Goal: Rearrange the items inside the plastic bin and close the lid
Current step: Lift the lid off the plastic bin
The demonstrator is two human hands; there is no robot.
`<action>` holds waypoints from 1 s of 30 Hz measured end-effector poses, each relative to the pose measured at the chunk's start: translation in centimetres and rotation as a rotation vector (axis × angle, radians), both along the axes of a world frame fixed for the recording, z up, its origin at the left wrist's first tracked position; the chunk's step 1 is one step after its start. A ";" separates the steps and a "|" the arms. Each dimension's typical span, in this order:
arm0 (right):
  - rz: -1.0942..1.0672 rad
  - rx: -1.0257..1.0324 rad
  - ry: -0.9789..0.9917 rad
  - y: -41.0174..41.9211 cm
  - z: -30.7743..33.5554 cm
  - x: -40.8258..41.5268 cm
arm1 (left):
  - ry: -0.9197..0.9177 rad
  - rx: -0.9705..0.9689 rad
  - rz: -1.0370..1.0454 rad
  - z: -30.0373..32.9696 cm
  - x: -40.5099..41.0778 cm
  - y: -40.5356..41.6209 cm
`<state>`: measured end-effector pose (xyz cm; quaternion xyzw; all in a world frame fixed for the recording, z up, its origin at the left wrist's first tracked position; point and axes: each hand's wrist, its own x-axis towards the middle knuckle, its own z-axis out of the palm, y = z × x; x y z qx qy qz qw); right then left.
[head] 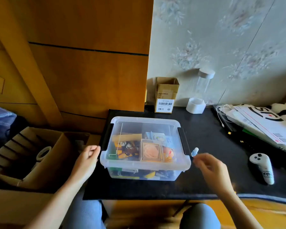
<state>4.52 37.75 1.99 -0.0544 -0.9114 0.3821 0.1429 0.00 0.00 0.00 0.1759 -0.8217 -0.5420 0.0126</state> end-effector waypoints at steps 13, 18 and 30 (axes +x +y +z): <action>-0.146 0.062 -0.120 -4.7 0.6 -9.0 | -0.106 -0.812 -0.042 1.8 -6.1 5.0; -0.189 0.208 -0.377 -4.8 0.0 -9.5 | -0.095 -1.035 -0.077 1.5 -6.8 4.6; -0.159 0.164 -0.399 -3.9 -0.4 -10.2 | -0.107 -0.842 -0.022 0.5 -7.9 3.3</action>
